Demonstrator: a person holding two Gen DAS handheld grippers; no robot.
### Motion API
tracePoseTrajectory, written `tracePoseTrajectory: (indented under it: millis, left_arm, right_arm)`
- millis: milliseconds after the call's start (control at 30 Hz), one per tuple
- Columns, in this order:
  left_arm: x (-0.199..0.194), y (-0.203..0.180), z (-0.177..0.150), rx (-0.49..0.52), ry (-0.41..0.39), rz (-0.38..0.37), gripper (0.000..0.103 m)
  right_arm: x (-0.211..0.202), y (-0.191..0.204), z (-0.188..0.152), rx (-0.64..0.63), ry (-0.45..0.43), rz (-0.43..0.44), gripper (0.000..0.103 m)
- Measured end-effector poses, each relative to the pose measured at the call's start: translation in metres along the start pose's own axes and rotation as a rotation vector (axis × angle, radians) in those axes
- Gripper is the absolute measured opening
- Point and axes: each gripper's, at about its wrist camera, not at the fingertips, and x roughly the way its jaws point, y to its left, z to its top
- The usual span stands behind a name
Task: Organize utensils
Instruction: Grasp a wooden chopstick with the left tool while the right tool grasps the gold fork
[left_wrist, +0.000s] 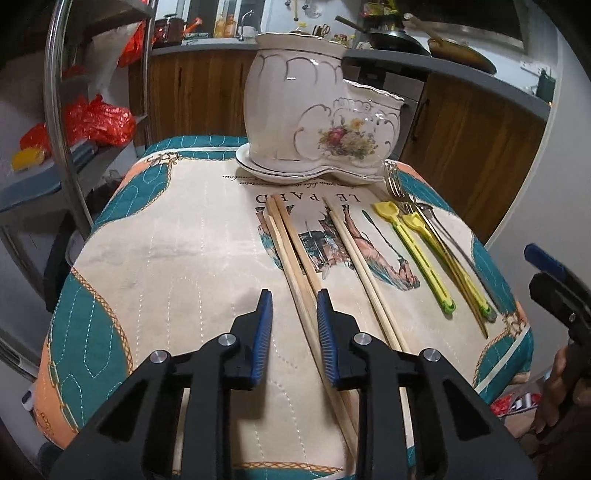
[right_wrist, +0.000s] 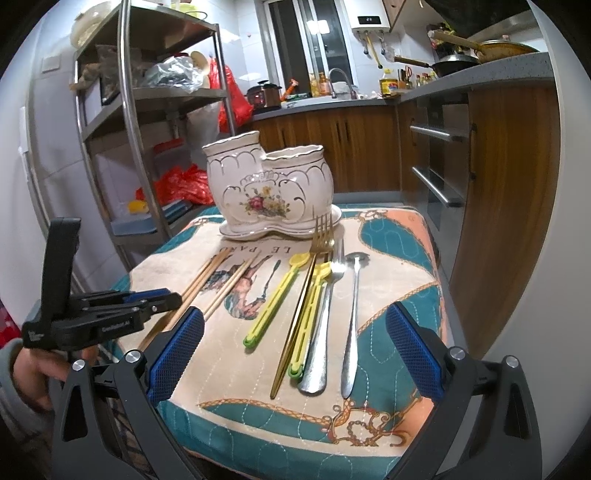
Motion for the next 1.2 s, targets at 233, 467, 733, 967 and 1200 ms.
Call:
tracePoseTrajectory:
  millis: [233, 467, 733, 967, 1200]
  left_arm:
    - [0.005, 0.009, 0.006, -0.039, 0.012, -0.011, 0.025]
    - [0.011, 0.009, 0.015, -0.001, 0.035, 0.039, 0.016]
    - [0.017, 0.021, 0.026, 0.027, 0.083, 0.051, 0.008]
    - [0.027, 0.028, 0.043, 0.074, 0.166, 0.06, 0.008]
    - [0.035, 0.033, 0.053, 0.128, 0.24, 0.043, 0.008]
  right_arm:
    - [0.004, 0.0, 0.001, 0.01, 0.002, 0.009, 0.098]
    - [0.01, -0.001, 0.003, 0.022, 0.015, 0.016, 0.098]
    - [0.036, -0.01, 0.018, 0.011, 0.124, -0.013, 0.086]
    - [0.08, -0.013, 0.04, -0.06, 0.311, -0.027, 0.05]
    - [0.12, -0.015, 0.056, -0.057, 0.458, -0.045, 0.034]
